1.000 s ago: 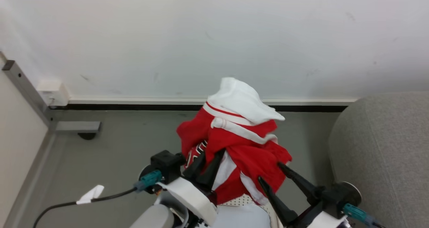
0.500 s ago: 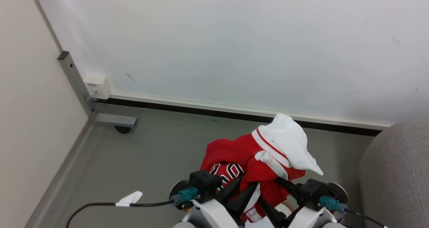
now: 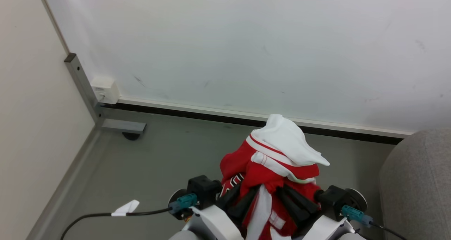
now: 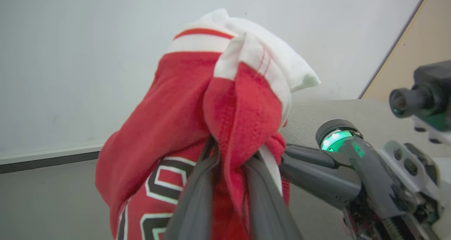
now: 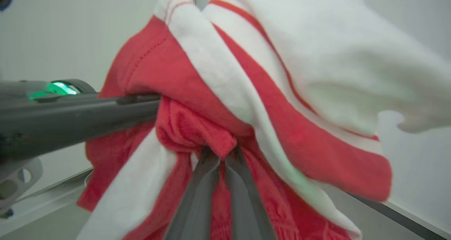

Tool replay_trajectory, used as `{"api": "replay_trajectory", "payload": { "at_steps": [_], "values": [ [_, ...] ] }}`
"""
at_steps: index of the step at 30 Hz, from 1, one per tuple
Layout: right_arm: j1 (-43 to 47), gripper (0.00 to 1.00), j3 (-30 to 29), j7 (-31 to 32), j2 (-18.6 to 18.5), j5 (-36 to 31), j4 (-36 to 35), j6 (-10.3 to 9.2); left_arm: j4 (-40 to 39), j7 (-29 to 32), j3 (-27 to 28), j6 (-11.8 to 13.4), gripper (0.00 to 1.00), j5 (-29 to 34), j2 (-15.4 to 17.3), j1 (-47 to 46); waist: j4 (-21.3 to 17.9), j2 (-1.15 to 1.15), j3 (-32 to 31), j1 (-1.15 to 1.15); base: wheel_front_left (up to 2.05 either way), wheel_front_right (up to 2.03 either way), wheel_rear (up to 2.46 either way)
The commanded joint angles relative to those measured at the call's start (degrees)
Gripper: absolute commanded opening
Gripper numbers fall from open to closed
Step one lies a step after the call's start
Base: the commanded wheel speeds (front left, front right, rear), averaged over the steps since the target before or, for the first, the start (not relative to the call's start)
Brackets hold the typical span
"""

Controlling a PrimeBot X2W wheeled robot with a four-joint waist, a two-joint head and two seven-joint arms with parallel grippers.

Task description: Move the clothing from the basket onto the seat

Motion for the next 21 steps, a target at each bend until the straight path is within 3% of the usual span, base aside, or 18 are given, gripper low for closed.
{"api": "replay_trajectory", "payload": {
  "at_steps": [1, 17, 18, 19, 21],
  "values": [
    [0.91, 0.0, -0.31, -0.29, -0.26, 0.12, -0.64, -0.12, 0.01, -0.45, 0.37, 0.25, 0.0, -0.23, 0.53, -0.43, -0.31, 0.0, 0.1, 0.0, 0.0, 0.0, 0.0],
    [3.16, 0.0, -3.15, -0.27, -1.09, 0.61, -3.67, -0.12, 0.75, -1.37, 0.6, 1.07, 0.02, -1.23, 0.81, 0.28, -3.04, 0.0, 0.79, 0.0, 0.0, 0.0, 0.0],
    [3.18, 0.0, -3.56, -0.27, -1.19, 0.49, -3.79, -0.12, 0.65, -1.48, 0.69, 1.02, 0.31, -1.48, 0.71, 0.44, -3.34, 0.0, 0.86, 0.0, 0.0, 0.0, 0.0],
    [3.23, 0.0, -3.85, -0.26, -1.23, 0.36, -3.97, -0.12, 0.51, -1.69, 0.98, 1.05, 1.0, -1.64, 0.62, 0.54, -3.68, 0.0, 0.93, 0.0, 0.0, 0.0, 0.0],
    [3.48, 0.0, -4.7, -0.26, -1.34, 0.11, -4.27, -0.12, 0.5, -1.74, 1.12, 1.42, 1.0, -1.64, 0.81, 0.57, -4.36, 0.0, 1.08, 0.0, 0.0, 0.0, 0.0]
  ]
}}
